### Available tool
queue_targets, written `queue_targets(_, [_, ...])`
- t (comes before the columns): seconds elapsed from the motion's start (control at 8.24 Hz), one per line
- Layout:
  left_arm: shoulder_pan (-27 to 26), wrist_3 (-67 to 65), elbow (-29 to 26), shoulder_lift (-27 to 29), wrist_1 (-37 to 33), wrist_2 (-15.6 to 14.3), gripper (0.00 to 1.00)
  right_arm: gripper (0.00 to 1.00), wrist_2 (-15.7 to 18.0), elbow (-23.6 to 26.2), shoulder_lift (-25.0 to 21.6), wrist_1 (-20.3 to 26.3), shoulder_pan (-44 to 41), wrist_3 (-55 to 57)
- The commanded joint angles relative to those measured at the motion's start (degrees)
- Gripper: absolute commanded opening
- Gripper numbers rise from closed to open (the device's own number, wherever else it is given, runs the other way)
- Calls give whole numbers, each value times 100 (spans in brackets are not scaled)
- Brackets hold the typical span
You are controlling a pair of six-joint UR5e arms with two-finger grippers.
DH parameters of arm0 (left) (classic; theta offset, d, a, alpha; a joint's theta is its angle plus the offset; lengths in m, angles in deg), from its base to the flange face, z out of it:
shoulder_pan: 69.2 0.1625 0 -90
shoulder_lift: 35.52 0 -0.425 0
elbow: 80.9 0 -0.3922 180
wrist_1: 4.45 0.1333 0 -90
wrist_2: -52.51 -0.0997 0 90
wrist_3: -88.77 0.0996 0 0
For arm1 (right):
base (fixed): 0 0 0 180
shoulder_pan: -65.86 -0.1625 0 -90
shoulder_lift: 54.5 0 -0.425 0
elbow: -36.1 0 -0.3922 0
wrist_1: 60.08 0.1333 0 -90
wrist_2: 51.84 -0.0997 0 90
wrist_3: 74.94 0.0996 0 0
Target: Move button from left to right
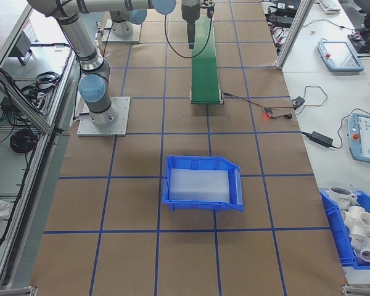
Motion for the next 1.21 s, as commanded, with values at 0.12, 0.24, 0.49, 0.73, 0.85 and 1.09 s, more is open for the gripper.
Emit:
queue_targets(0.12, [19, -37, 237, 120, 216, -5, 100, 100, 9, 0, 0, 0, 0, 0])
queue_targets(0.24, [89, -45, 254, 181, 225, 4, 100, 100, 9, 0, 0, 0, 0, 0])
queue_targets(0.49, [125, -54, 272, 252, 260, -5, 100, 100, 9, 0, 0, 0, 0, 0])
queue_targets(0.73, [151, -37, 272, 296, 251, -14, 100, 100, 9, 0, 0, 0, 0, 0])
queue_targets(0.85, [151, -19, 272, 322, 243, -22, 91, 100, 9, 0, 0, 0, 0, 0])
queue_targets(1.09, [151, 34, 272, 375, 181, -83, 62, 100, 9, 0, 0, 0, 0, 0])
